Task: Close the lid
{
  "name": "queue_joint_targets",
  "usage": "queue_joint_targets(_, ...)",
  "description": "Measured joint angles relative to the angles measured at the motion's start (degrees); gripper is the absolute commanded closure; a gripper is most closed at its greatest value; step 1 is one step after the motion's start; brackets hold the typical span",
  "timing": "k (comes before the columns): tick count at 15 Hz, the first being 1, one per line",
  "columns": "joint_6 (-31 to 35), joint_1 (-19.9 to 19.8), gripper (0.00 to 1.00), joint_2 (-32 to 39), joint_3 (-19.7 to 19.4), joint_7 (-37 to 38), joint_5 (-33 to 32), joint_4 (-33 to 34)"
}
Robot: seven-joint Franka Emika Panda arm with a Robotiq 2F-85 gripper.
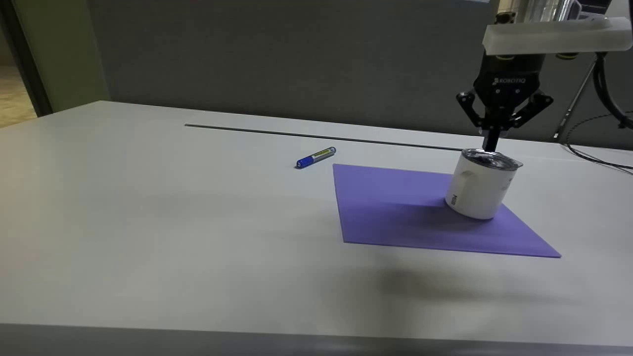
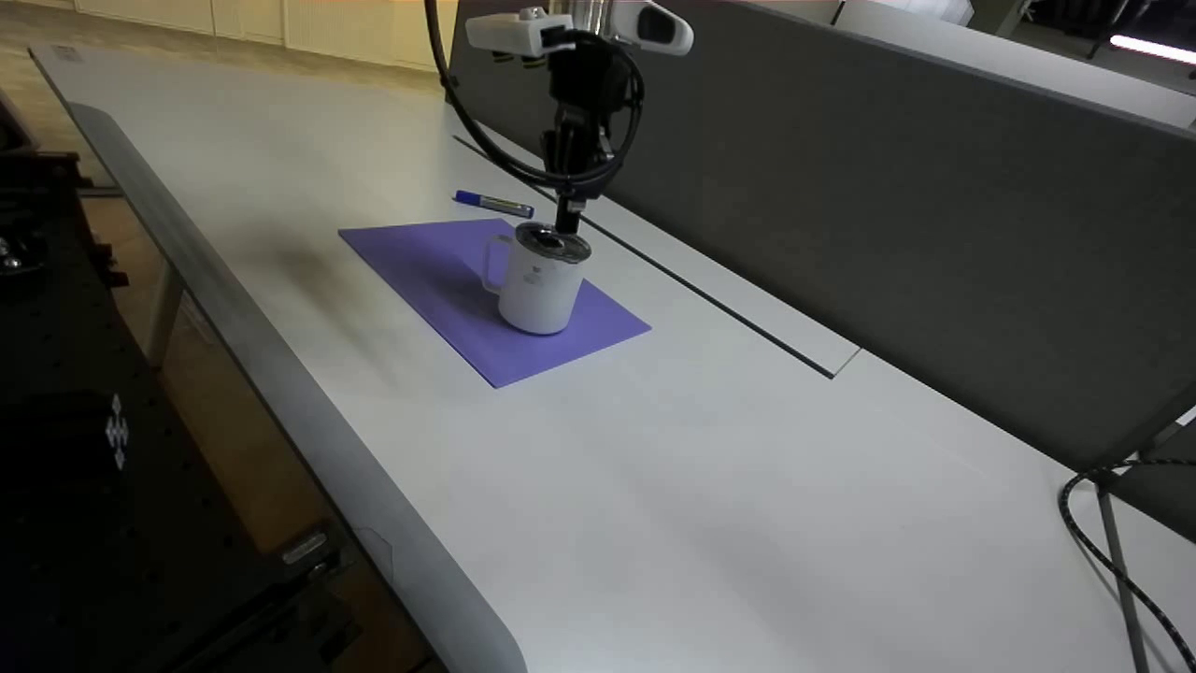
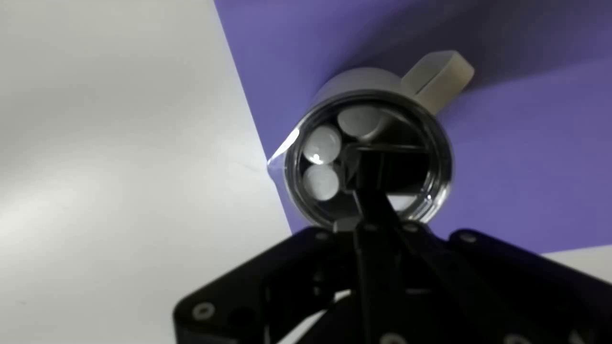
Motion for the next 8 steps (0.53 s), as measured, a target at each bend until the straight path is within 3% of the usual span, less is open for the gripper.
queue_joint_targets(7, -3.3, -1.2, 1.00, -7.2, 0.3, -0.9, 2.7, 0.8)
queue_joint_targets(8, -5.2, -1.4, 0.75, -8.0, 0.5, -1.2, 2.7, 1.6)
